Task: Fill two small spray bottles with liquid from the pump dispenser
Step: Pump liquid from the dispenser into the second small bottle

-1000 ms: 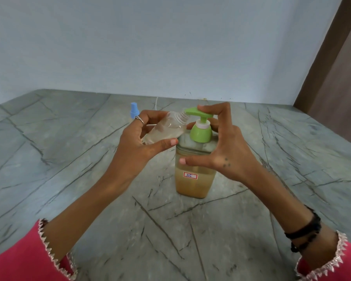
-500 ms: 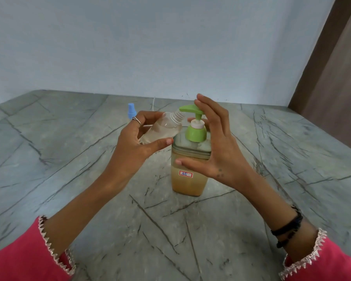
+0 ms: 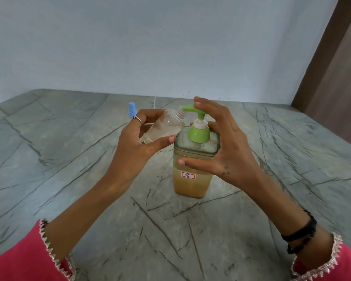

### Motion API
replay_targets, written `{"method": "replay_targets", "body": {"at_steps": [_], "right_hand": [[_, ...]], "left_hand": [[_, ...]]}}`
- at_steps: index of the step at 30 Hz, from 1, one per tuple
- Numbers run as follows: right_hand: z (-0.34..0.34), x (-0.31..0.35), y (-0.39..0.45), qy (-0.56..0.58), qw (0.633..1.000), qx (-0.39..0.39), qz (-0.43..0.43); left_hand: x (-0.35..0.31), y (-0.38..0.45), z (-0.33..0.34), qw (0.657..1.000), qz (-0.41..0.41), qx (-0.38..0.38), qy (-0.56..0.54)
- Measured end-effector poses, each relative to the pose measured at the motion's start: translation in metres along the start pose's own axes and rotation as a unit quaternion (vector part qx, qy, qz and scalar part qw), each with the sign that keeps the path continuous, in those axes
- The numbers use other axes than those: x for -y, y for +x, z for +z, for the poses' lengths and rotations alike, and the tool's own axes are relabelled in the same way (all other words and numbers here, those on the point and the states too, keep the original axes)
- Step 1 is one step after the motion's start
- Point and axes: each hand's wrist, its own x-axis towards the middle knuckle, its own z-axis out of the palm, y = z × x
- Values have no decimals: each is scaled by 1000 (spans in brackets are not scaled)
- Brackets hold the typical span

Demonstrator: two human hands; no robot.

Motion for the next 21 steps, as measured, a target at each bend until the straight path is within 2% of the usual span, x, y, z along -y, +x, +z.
{"method": "replay_targets", "body": {"at_steps": [8,21], "right_hand": [[9,9,2,-48,998,-46,2],[8,7,3,-86,996,22,8]], "left_hand": [[0,3,-5,999,13,4,31],[3,1,-5,1000,-7,9,-7]]}}
